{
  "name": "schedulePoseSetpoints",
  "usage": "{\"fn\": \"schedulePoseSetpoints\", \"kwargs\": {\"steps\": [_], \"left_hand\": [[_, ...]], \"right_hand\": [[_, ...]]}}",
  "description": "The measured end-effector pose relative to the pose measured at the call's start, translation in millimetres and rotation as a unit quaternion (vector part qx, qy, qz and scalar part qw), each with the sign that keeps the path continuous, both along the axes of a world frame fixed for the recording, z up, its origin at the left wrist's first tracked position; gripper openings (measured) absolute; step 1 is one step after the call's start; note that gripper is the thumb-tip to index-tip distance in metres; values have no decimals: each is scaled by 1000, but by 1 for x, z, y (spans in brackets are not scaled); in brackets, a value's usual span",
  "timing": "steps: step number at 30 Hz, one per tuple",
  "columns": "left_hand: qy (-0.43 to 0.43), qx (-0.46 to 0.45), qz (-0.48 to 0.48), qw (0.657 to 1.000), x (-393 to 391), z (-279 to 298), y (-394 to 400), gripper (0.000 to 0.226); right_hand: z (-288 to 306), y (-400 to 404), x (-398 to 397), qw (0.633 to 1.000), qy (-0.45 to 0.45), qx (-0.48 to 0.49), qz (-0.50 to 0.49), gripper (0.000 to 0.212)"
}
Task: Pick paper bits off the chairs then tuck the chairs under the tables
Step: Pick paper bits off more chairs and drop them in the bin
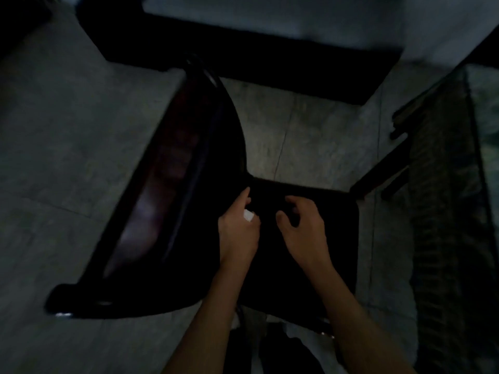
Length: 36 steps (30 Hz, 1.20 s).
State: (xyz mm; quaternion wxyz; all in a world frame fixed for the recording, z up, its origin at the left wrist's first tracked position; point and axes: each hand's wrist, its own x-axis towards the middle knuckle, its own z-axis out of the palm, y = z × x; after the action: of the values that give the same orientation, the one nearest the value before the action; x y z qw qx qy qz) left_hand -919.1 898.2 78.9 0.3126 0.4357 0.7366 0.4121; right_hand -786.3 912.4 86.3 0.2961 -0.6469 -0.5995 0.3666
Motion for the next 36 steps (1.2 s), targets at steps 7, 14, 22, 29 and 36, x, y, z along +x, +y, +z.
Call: {"fn": "schedulePoseSetpoints", "kwargs": {"steps": [7,14,22,29,36], "left_hand": [[76,89,-2,993,-32,137,1,53],[149,122,33,981,-98,216,0,31],[150,180,28,972,-233,246,18,27],[121,163,-1,979,-375,265,39,27],[162,169,-27,972,-455,272,81,17]], "right_hand": [[133,24,-22,991,-53,91,84,52],[210,37,-79,974,-103,144,140,66],[234,54,-200,964,-147,174,136,68],[243,65,-332,968,-163,171,88,69],[251,94,-405,964,-185,182,61,68]]}}
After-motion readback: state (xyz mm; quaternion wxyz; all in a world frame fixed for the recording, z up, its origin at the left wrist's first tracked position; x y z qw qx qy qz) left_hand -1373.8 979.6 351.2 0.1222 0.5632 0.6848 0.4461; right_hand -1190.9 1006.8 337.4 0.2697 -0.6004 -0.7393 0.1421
